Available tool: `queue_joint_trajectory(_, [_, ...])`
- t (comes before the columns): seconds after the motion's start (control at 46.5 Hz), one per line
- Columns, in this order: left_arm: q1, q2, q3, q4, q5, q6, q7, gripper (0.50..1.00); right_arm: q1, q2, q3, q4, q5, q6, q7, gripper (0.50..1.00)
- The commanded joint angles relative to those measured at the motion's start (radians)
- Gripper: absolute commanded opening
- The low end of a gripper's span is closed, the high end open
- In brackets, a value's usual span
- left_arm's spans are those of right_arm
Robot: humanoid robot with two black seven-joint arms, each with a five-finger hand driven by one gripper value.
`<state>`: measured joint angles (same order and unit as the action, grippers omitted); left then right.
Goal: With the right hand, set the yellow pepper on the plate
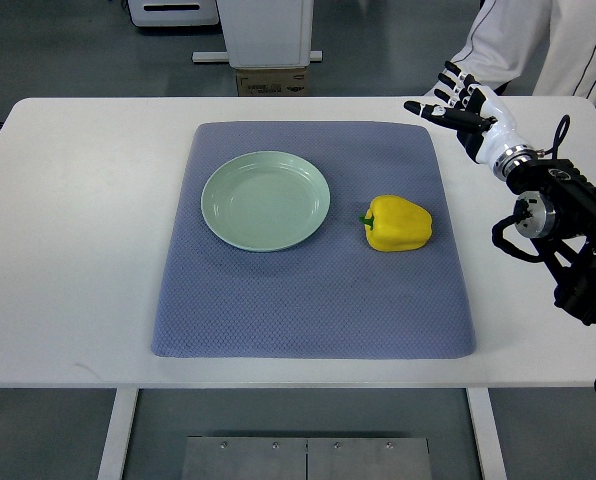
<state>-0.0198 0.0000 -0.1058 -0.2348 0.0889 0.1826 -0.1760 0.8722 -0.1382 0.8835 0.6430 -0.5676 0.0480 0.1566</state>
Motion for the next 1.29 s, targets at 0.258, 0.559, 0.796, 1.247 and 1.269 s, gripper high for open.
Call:
queue_joint_trajectory(0.258, [-0.003, 0.000, 0.000, 0.000, 0.000, 0.000, 0.000, 1.000, 0.005, 0.000, -0.001, -0.002, 0.000, 0.001, -0.002, 1.000])
queue_joint_trajectory(0.559, [0.003, 0.000, 0.000, 0.002, 0.000, 0.000, 0.000, 1.000, 0.002, 0.000, -0.001, -0.003, 0.000, 0.000, 0.000, 1.000])
queue_joint_trajectory(0.796, [0.003, 0.000, 0.000, 0.000, 0.000, 0.000, 0.001, 1.000, -0.004, -0.001, 0.000, -0.003, 0.000, 0.000, 0.003, 1.000])
queue_joint_trajectory(1.247, [0.003, 0.000, 0.000, 0.000, 0.000, 0.000, 0.000, 1.000, -0.004, -0.024, 0.002, -0.003, 0.000, 0.000, 0.003, 1.000])
queue_joint_trajectory(1.269, [0.003, 0.000, 0.000, 0.000, -0.001, 0.000, 0.001, 1.000, -0.005, -0.026, 0.002, -0.003, 0.000, 0.000, 0.003, 1.000])
